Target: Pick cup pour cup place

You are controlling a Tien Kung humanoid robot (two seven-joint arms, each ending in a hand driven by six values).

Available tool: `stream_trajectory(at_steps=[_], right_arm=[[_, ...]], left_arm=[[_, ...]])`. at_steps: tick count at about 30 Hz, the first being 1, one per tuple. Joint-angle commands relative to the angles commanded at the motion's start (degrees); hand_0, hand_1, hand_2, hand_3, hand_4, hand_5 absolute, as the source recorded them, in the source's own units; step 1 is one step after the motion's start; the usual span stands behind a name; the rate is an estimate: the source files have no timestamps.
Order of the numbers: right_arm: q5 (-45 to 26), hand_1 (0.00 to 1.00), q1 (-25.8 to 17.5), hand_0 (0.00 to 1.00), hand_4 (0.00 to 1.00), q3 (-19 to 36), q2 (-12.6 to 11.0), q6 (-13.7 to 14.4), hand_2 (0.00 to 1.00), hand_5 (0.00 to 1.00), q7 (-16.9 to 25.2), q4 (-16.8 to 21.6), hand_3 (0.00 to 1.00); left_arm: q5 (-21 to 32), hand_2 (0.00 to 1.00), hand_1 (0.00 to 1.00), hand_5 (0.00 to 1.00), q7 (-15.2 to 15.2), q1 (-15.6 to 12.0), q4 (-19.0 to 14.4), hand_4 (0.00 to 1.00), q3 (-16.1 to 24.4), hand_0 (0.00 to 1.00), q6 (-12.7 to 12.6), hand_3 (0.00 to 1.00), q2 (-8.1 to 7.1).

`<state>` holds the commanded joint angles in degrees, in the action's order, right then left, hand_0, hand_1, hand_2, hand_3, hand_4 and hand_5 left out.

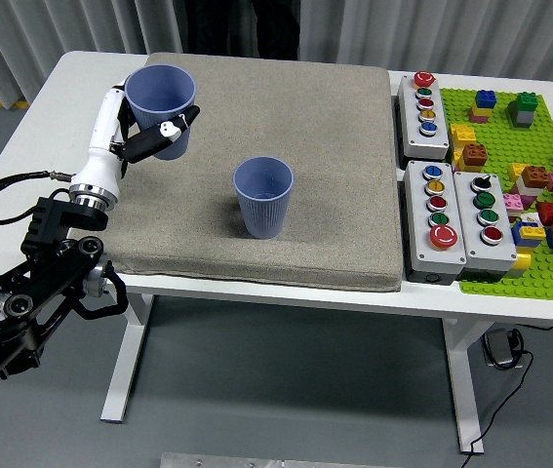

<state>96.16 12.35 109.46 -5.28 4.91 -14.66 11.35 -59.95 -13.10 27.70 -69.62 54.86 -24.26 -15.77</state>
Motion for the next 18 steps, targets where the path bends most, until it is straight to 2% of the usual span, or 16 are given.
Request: stream_trajectory(at_steps=[3, 4, 7, 10, 12, 15, 18], right_arm=[[0.24, 0.644, -0.26, 0.701, 0.002, 0.09, 0.05, -0.06, 0.599, 0.306, 0.02, 0.00, 0.597], [0.27, 0.644, -0.41, 0.701, 0.002, 0.09, 0.09, -0.08, 0.599, 0.306, 0.05, 0.00, 0.597], [0.41, 0.644, -0.51, 0.701, 0.002, 0.15, 0.15, -0.11, 0.599, 0.306, 0.05, 0.00, 0.597], [0.54, 0.644, -0.57, 0.701, 0.002, 0.15, 0.23, -0.15, 0.599, 0.306, -0.01, 0.02, 0.597], [0.53, 0.644, -0.61, 0.701, 0.002, 0.10, 0.31, -0.13, 0.599, 0.306, -0.02, 0.03, 0.597], [0.55, 0.644, -0.65, 0.701, 0.002, 0.09, 0.35, -0.14, 0.599, 0.304, -0.01, 0.03, 0.597], [0.74, 0.644, -0.63, 0.701, 0.002, 0.19, 0.34, -0.20, 0.599, 0.304, 0.01, 0.01, 0.597]], left_arm=[[-5.59, 0.540, 0.511, 0.229, -0.11, -0.93, 0.43, 0.813, 1.07, 0.561, -1.56, 0.522, 1.35], [-8.08, 0.540, 0.511, 0.229, -0.68, -1.61, 0.53, 0.813, 1.76, 0.561, -2.01, 0.522, 2.25], [-9.82, 0.544, 0.515, 0.229, -1.57, -2.50, 0.68, 0.812, 2.31, 0.563, -2.25, 0.524, 3.48], [-9.59, 0.544, 0.515, 0.229, -2.27, -3.83, 1.30, 0.812, 2.91, 0.563, -2.12, 0.524, 5.49], [-7.41, 0.544, 0.515, 0.229, -3.30, -5.31, 2.19, 0.812, 3.66, 0.563, -1.85, 0.524, 7.14], [-4.81, 0.543, 0.517, 0.235, -4.10, -6.54, 3.23, 0.803, 4.36, 0.565, -1.54, 0.524, 8.40], [-3.18, 0.543, 0.517, 0.235, -4.58, -7.12, 3.96, 0.803, 4.44, 0.565, -1.77, 0.524, 8.80]])
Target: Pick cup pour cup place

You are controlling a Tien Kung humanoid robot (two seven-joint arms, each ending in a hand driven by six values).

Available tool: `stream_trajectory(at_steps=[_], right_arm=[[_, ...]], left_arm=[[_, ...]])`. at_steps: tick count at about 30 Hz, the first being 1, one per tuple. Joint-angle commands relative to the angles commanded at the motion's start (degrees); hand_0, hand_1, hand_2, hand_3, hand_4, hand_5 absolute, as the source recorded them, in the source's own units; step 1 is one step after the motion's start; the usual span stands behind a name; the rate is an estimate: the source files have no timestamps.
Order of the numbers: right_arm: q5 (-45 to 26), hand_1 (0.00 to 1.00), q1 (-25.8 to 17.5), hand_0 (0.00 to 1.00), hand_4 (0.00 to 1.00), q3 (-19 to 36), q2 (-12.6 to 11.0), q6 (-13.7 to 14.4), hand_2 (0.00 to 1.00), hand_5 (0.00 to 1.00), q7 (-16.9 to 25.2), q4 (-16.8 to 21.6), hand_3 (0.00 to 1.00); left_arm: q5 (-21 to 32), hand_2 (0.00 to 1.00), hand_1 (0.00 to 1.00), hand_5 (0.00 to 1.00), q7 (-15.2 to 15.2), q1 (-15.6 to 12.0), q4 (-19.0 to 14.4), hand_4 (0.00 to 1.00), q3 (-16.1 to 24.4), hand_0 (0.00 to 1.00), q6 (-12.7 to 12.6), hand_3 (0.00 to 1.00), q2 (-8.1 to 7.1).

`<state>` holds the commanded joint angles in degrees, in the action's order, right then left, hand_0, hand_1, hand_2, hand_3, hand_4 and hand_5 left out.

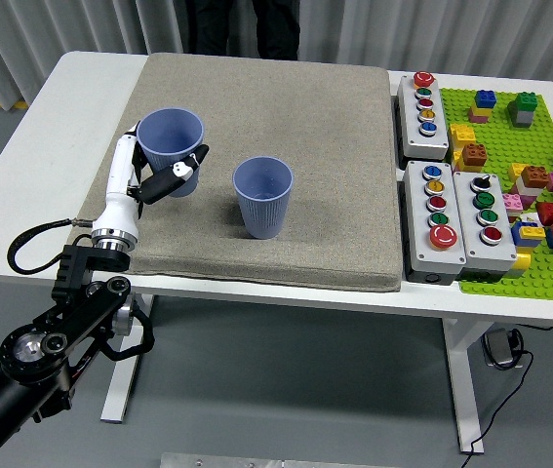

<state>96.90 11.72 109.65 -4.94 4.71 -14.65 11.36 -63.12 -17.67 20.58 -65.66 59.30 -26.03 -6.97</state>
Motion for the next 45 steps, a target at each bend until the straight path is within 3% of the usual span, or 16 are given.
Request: stream_trajectory(at_steps=[4, 10, 16, 19, 33, 43, 44, 45], right_arm=[[0.19, 0.644, 0.09, 0.701, 0.002, 0.13, 0.00, -0.06, 0.600, 0.305, 0.04, -0.02, 0.597], [0.66, 0.644, 0.44, 0.702, 0.002, 0.37, 0.04, -0.21, 0.600, 0.304, 0.00, -0.01, 0.598], [0.66, 0.644, 0.80, 0.702, 0.002, 0.36, 0.09, -0.19, 0.600, 0.305, -0.02, 0.00, 0.598], [0.69, 0.644, 0.88, 0.702, 0.002, 0.37, 0.09, -0.20, 0.600, 0.305, -0.04, 0.00, 0.598], [1.16, 0.642, 0.97, 0.702, 0.002, 0.64, 0.10, -0.26, 0.600, 0.310, -0.12, 0.03, 0.597], [1.00, 0.643, 1.18, 0.702, 0.002, 0.47, 0.10, -0.21, 0.600, 0.310, -0.19, 0.05, 0.597], [1.04, 0.643, 1.18, 0.702, 0.002, 0.49, 0.10, -0.22, 0.601, 0.312, -0.19, 0.05, 0.597], [1.07, 0.643, 1.18, 0.702, 0.002, 0.51, 0.10, -0.23, 0.601, 0.312, -0.19, 0.05, 0.597]], left_arm=[[1.94, 0.541, 0.517, 0.240, -1.32, -0.63, 0.82, 0.794, 0.60, 0.567, -0.39, 0.522, 0.39], [0.58, 0.547, 0.545, 0.241, -2.79, -0.96, 2.43, 0.791, 0.23, 0.576, -2.18, 0.522, 1.25], [4.52, 0.548, 0.571, 0.238, -9.13, -1.11, 4.90, 0.789, -1.14, 0.584, -7.34, 0.522, 2.34], [6.50, 0.548, 0.571, 0.238, -11.25, -1.14, 6.07, 0.789, -2.02, 0.584, -8.03, 0.522, 2.62], [9.28, 0.551, 0.586, 0.244, -13.14, -1.36, 8.35, 0.788, -5.18, 0.592, -8.18, 0.519, 3.28], [9.32, 0.554, 0.590, 0.257, -12.86, -1.10, 9.18, 0.793, -5.55, 0.597, -7.00, 0.520, 3.49], [9.05, 0.620, 0.616, 0.283, -12.60, -1.06, 9.34, 0.826, -5.56, 0.620, -6.59, 0.612, 3.52], [8.99, 0.620, 0.616, 0.283, -12.51, -1.06, 9.44, 0.826, -5.60, 0.620, -6.47, 0.612, 3.52]])
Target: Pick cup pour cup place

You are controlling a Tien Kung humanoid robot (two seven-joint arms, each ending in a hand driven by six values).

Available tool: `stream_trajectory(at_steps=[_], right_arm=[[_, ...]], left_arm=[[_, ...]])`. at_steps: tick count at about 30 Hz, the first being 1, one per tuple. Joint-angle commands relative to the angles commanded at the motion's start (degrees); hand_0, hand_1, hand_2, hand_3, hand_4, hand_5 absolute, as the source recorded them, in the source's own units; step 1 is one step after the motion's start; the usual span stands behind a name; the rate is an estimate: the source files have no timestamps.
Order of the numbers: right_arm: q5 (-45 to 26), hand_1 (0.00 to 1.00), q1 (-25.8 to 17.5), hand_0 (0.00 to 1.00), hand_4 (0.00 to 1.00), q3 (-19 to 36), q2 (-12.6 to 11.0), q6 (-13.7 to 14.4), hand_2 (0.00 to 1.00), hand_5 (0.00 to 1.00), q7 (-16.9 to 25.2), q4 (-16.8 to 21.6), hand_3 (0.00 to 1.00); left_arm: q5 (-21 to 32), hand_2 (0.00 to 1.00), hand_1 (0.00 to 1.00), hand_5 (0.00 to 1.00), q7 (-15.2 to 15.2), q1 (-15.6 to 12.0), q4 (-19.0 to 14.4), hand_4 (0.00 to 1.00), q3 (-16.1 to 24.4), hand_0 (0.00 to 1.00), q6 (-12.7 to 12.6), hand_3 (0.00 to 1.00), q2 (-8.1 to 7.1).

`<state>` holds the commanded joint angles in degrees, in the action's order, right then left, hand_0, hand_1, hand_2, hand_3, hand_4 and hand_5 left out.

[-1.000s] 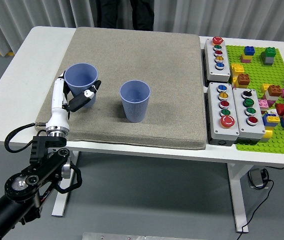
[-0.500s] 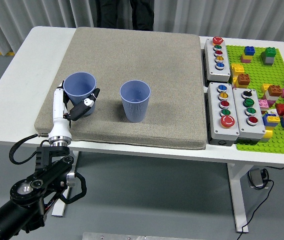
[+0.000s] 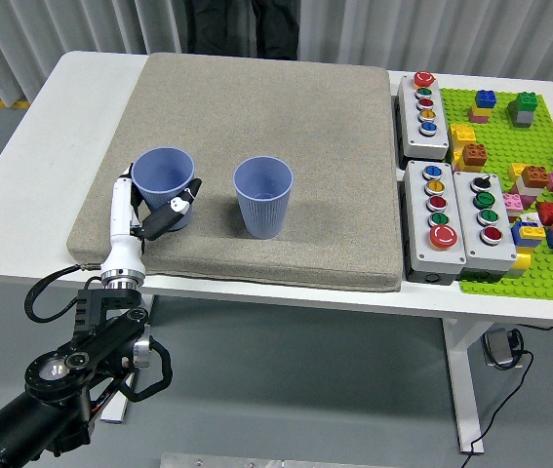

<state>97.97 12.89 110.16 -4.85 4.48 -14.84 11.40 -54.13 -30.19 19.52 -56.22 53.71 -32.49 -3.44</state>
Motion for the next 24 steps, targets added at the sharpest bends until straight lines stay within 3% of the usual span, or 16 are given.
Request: stream_trajectory(at_steps=[16, 17, 22, 23, 24], right_arm=[[0.32, 0.643, -0.26, 0.702, 0.002, 0.03, 0.00, -0.06, 0.600, 0.314, -0.01, 0.01, 0.597], [0.32, 0.643, -0.29, 0.702, 0.002, 0.03, 0.01, -0.05, 0.599, 0.314, 0.01, 0.01, 0.597], [0.35, 0.643, -0.43, 0.702, 0.002, -0.01, 0.01, -0.05, 0.599, 0.314, 0.01, 0.01, 0.597], [0.39, 0.643, -0.47, 0.703, 0.002, 0.00, 0.01, -0.06, 0.600, 0.315, -0.01, 0.02, 0.597], [0.40, 0.643, -0.49, 0.703, 0.002, 0.01, 0.01, -0.07, 0.600, 0.315, -0.01, 0.02, 0.597]], left_arm=[[-0.39, 0.641, 0.629, 0.323, 0.54, -0.28, 0.03, 0.858, -0.63, 0.633, 0.78, 0.642, -0.25], [-0.58, 0.718, 0.668, 0.399, 0.64, -0.31, 0.07, 0.909, -0.62, 0.652, 0.95, 0.694, -0.26], [-1.04, 0.718, 0.668, 0.399, 0.90, -0.49, 0.07, 0.909, -0.50, 0.652, 1.30, 0.694, -0.29], [-1.13, 0.791, 0.699, 0.382, 0.94, -0.54, 0.02, 0.905, -0.44, 0.675, 1.35, 0.758, -0.29], [-1.16, 0.791, 0.699, 0.382, 0.95, -0.56, 0.00, 0.905, -0.42, 0.675, 1.37, 0.758, -0.29]])
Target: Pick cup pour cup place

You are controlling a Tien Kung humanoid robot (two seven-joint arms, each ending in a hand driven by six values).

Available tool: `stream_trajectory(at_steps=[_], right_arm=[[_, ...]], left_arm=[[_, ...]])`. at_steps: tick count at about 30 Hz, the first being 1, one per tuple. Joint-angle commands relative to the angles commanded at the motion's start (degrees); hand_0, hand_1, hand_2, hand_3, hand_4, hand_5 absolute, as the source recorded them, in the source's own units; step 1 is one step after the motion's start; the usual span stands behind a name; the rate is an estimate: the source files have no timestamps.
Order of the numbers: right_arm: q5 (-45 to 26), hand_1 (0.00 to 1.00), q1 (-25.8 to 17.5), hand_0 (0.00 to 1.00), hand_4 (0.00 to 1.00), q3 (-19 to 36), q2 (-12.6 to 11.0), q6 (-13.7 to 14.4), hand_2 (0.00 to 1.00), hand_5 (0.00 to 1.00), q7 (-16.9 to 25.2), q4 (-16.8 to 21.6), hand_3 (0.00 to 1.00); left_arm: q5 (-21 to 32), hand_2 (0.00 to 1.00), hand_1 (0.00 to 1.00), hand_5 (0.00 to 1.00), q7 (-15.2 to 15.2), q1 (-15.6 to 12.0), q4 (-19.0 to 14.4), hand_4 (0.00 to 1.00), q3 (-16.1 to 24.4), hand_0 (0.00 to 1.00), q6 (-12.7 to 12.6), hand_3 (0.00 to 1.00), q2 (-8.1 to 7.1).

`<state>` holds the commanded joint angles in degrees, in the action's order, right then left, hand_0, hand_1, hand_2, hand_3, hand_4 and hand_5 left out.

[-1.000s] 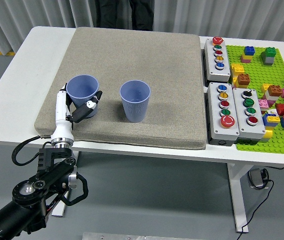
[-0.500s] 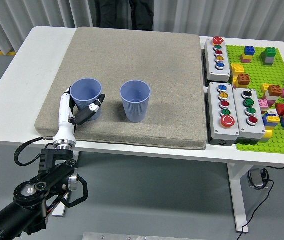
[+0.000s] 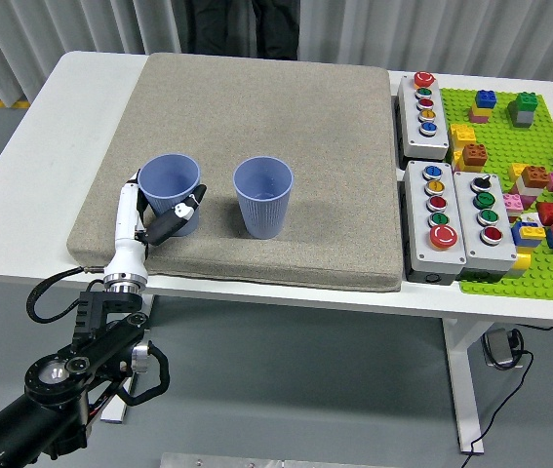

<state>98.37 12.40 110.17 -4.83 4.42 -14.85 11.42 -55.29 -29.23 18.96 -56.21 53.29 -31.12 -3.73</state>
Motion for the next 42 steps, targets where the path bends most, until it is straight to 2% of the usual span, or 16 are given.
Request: stream_trajectory(at_steps=[4, 5, 22, 23, 34, 35, 40, 41, 42], right_arm=[[0.06, 0.643, -0.11, 0.703, 0.002, 0.03, 0.00, -0.02, 0.600, 0.315, 0.00, 0.00, 0.597], [0.06, 0.643, -0.12, 0.702, 0.002, 0.03, 0.00, -0.02, 0.600, 0.316, 0.01, 0.00, 0.597], [0.01, 0.643, 0.19, 0.702, 0.002, 0.01, -0.05, -0.05, 0.599, 0.314, 0.08, -0.03, 0.596], [0.03, 0.643, 0.19, 0.702, 0.002, 0.02, -0.05, -0.05, 0.598, 0.312, 0.08, -0.03, 0.596], [0.16, 0.642, 0.31, 0.702, 0.002, 0.16, -0.06, -0.06, 0.598, 0.310, 0.14, -0.05, 0.596], [0.11, 0.642, 0.34, 0.702, 0.002, 0.14, -0.08, -0.06, 0.598, 0.309, 0.15, -0.06, 0.596], [-0.01, 0.642, 0.37, 0.702, 0.002, 0.09, -0.09, -0.03, 0.598, 0.309, 0.17, -0.07, 0.596], [-0.02, 0.642, 0.37, 0.702, 0.002, 0.09, -0.09, -0.03, 0.598, 0.308, 0.17, -0.07, 0.596], [-0.01, 0.642, 0.37, 0.702, 0.002, 0.11, -0.09, -0.03, 0.598, 0.308, 0.18, -0.07, 0.596]], left_arm=[[-0.57, 0.791, 0.699, 0.382, 0.20, -0.13, -0.20, 0.905, 0.19, 0.675, 0.21, 0.758, -0.06], [-0.68, 0.811, 0.709, 0.394, 0.24, -0.16, -0.24, 0.907, 0.23, 0.690, 0.26, 0.788, -0.07], [-3.40, 0.830, 0.739, 0.399, 1.34, -0.09, -0.75, 0.923, 0.66, 0.722, 0.61, 0.795, -0.21], [-3.47, 0.844, 0.786, 0.407, 1.37, -0.10, -0.77, 0.936, 0.64, 0.762, 0.63, 0.795, -0.23], [-5.06, 0.861, 0.805, 0.407, 2.55, -0.41, -0.77, 0.941, 0.82, 0.778, 1.59, 0.799, -0.37], [-5.56, 0.919, 0.858, 0.397, 2.82, -0.40, -0.87, 0.946, 0.91, 0.825, 1.82, 0.871, -0.38], [-7.44, 0.919, 0.858, 0.397, 3.81, -0.51, -1.21, 0.946, 1.23, 0.825, 2.73, 0.871, -0.50], [-7.70, 0.970, 0.876, 0.386, 3.95, -0.55, -1.30, 0.949, 1.32, 0.854, 2.90, 0.959, -0.53], [-7.91, 0.970, 0.876, 0.386, 4.03, -0.59, -1.38, 0.949, 1.41, 0.854, 3.03, 0.959, -0.56]])
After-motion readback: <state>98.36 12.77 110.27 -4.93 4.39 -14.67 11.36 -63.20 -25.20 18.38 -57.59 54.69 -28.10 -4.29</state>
